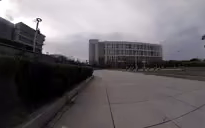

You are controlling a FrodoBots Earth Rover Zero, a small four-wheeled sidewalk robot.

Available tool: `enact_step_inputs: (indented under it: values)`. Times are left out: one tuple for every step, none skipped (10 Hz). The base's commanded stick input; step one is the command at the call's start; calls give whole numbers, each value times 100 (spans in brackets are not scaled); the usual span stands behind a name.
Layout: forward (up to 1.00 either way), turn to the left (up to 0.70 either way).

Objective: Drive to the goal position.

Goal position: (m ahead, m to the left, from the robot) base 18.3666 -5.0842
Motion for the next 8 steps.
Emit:
enact_step_inputs:
  values:
    - [67,0]
    - [70,0]
    - [70,0]
    - [70,0]
    - [70,0]
    - [70,0]
    - [70,0]
    - [70,0]
